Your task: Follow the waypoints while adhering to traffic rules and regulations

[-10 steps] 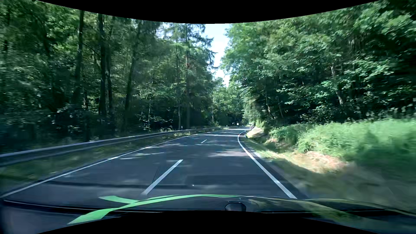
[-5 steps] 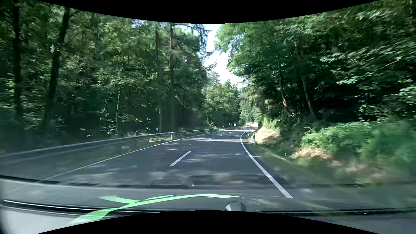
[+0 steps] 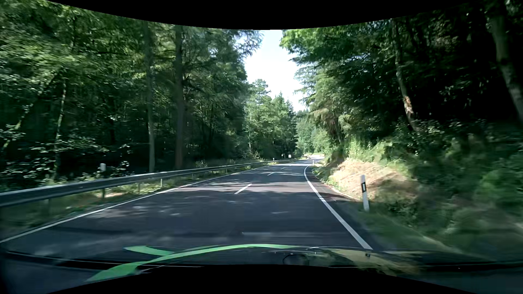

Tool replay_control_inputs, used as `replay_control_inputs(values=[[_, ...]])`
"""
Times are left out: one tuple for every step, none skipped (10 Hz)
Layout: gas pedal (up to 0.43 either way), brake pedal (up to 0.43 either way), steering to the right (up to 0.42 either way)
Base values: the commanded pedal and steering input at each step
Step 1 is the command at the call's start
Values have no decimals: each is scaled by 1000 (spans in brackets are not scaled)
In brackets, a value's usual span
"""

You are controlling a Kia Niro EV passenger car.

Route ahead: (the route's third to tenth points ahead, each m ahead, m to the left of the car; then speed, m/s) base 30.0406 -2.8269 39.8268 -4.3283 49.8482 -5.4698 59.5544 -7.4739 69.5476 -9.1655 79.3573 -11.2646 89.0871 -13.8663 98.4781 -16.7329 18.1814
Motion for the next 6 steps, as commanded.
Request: replay_control_inputs(values=[[189,0,20],[169,0,23],[150,0,23],[150,0,23],[150,0,23],[150,0,23]])
